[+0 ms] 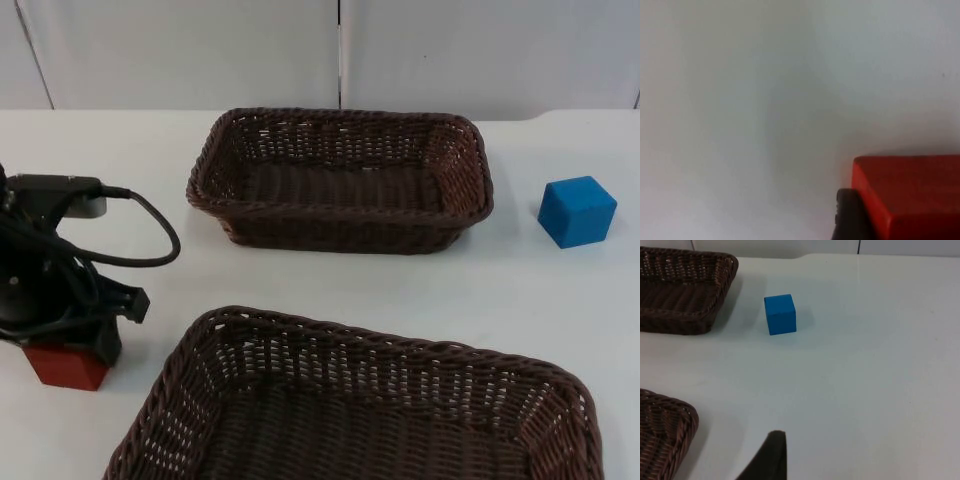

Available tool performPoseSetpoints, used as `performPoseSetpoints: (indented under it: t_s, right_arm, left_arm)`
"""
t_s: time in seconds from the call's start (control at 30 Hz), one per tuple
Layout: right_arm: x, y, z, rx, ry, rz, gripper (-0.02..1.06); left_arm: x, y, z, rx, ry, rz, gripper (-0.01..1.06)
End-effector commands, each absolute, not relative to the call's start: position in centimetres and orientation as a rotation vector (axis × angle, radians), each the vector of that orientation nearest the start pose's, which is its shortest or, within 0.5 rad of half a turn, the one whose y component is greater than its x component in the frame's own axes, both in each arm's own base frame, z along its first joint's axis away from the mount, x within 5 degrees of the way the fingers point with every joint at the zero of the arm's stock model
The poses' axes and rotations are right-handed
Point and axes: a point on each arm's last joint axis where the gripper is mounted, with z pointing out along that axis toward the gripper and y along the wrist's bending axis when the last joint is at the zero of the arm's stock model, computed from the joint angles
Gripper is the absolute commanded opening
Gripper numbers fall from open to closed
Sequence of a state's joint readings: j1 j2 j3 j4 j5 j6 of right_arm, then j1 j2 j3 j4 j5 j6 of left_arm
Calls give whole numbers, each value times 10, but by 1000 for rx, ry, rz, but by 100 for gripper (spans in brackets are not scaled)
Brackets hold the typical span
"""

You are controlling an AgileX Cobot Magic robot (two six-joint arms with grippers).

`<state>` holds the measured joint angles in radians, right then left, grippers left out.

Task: Pick up one cube with the left hand and place it into the upper basket. Pick up one cube with the right hand and place it into the lower basket.

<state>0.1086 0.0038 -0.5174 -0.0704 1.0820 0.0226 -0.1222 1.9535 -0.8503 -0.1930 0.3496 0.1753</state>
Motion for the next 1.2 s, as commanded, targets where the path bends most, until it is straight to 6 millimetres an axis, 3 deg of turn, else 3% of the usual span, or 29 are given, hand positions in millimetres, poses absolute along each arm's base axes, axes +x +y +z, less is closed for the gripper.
performPoseSetpoints:
  t_s: [0.0, 0.07, 0.47, 0.6, 0.77, 1.17]
  right_arm:
    - [-7, -6, 280, -84, 2046, -9, 105]
    - [-7, -6, 280, -84, 2046, -9, 105]
    - [-7, -6, 280, -84, 2046, -9, 105]
    - [-7, -6, 280, -84, 2046, -9, 105]
    - [-7, -6, 280, -84, 2046, -9, 105]
    - [-7, -6, 280, -84, 2046, -9, 105]
  left_arm:
    - [308, -45, 81, 182, 2935, -118, 21]
    - [307, -45, 83, 180, 2936, -121, 0]
    - [304, -46, 130, 180, 2844, -148, 0]
    - [299, -46, 162, 183, 2764, -159, 0]
    - [292, -46, 186, 189, 2712, -168, 0]
    - [278, -45, 218, 207, 2648, -177, 0]
